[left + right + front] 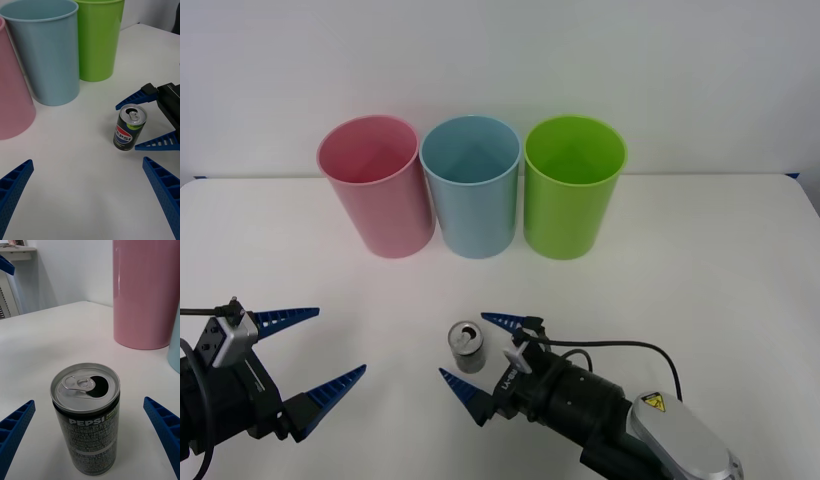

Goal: Put cans in the blue bin and PET bottles in the pink bin and trash in the green bin.

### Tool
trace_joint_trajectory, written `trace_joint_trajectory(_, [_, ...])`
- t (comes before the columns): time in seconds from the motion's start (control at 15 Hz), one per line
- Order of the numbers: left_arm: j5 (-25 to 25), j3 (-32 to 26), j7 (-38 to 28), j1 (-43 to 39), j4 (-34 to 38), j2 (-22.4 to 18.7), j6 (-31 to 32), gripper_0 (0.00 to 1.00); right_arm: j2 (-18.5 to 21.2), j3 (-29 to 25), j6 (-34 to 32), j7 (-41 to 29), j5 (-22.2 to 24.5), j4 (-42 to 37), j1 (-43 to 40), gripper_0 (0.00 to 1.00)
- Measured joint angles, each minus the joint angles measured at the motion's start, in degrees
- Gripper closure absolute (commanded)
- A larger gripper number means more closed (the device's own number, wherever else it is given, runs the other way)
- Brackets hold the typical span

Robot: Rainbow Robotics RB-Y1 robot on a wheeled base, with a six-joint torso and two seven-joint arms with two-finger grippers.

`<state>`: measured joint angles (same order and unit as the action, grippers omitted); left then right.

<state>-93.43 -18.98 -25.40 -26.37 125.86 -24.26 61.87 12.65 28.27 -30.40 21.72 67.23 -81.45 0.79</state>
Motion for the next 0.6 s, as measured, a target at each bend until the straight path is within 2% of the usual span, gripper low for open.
trace_joint_trajectory(0.07, [0.00,0.00,0.00,0.00,0.00,0.00,0.00,0.00,-0.02,0.10,0.07,0.00,0.00,0.00,0.03,0.04])
trace_joint_trajectory(0.13, [0.00,0.00,0.00,0.00,0.00,0.00,0.00,0.00,-0.07,0.11,0.08,0.05,0.00,0.04,0.06,0.71])
trace_joint_trajectory(0.2, [0.00,0.00,0.00,0.00,0.00,0.00,0.00,0.00,-0.10,0.11,0.11,0.08,0.00,0.05,0.03,0.93])
trace_joint_trajectory(0.33, [0.00,0.00,0.00,0.00,0.00,0.00,0.00,0.00,-0.10,0.12,0.35,0.06,-0.06,0.05,0.11,0.99])
trace_joint_trajectory(0.6, [0.00,0.00,0.00,0.00,0.00,0.00,0.00,0.00,-0.32,0.12,0.43,0.28,-0.16,0.05,0.38,1.00])
